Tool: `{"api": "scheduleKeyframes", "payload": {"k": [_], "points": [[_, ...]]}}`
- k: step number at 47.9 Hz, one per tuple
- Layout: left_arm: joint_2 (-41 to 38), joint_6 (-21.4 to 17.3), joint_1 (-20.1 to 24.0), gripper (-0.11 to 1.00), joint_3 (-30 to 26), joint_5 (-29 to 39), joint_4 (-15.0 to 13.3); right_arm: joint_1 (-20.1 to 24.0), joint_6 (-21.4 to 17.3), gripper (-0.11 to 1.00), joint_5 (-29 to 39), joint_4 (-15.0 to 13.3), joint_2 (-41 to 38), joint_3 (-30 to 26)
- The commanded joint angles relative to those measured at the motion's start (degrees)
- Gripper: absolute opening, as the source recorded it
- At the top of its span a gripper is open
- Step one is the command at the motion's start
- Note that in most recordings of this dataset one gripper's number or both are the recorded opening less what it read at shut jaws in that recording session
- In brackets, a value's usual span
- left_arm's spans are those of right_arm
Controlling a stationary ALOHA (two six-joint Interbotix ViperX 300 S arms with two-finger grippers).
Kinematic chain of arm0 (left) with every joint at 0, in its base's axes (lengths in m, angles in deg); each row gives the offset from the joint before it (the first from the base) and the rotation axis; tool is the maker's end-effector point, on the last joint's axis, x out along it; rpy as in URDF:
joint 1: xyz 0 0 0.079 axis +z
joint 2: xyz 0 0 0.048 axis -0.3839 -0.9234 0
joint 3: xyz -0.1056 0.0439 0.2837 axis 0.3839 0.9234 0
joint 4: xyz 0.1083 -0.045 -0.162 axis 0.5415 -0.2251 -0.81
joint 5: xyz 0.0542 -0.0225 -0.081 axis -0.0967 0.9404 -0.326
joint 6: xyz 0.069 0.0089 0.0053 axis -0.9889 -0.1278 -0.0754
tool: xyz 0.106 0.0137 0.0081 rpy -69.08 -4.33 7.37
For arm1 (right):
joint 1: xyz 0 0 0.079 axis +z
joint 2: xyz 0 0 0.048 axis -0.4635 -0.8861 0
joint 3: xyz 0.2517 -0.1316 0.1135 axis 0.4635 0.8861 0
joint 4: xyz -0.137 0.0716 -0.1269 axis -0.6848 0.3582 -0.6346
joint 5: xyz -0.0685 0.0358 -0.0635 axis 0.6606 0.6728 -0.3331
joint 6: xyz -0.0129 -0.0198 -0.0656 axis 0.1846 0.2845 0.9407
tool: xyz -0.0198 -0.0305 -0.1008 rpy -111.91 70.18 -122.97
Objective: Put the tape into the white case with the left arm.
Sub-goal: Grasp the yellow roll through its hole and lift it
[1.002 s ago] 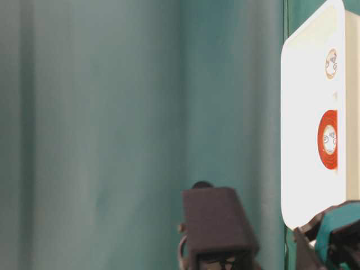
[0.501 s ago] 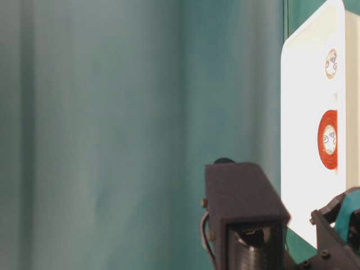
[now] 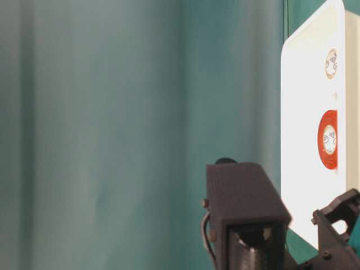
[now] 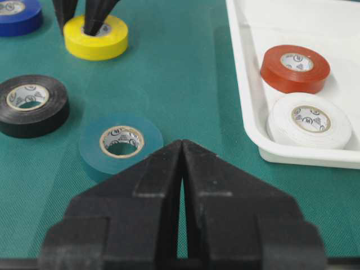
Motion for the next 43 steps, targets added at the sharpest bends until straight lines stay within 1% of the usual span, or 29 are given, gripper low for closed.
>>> {"api": "scheduleKeyframes", "payload": {"k": [1,11,29,37,43], "points": [[1.1,0.0,0.2,0.28,-0.7,0.1,0.0,-0.1,-0.1,-0.09,-0.3,0.0,-0.6,-0.4],[2.9,0.0,0.2,0.28,-0.5,1.1,0.0,-0.1,0.0,-0.09,-0.3,0.0,-0.5,-0.4],[12.3,-0.3,0.2,0.28,0.5,8.5,0.1,-0.1,-0.1,-0.09,-0.3,0.0,-0.6,-0.4],[16.3,-0.3,0.2,0.28,1.0,9.7,0.1,-0.1,-0.1,-0.09,-0.3,-0.1,-0.6,-0.4],[17.4,-0.4,0.3,0.28,1.6,9.8,0.2,-0.1,0.0,-0.09,-0.3,0.0,-0.6,-0.4]]}}
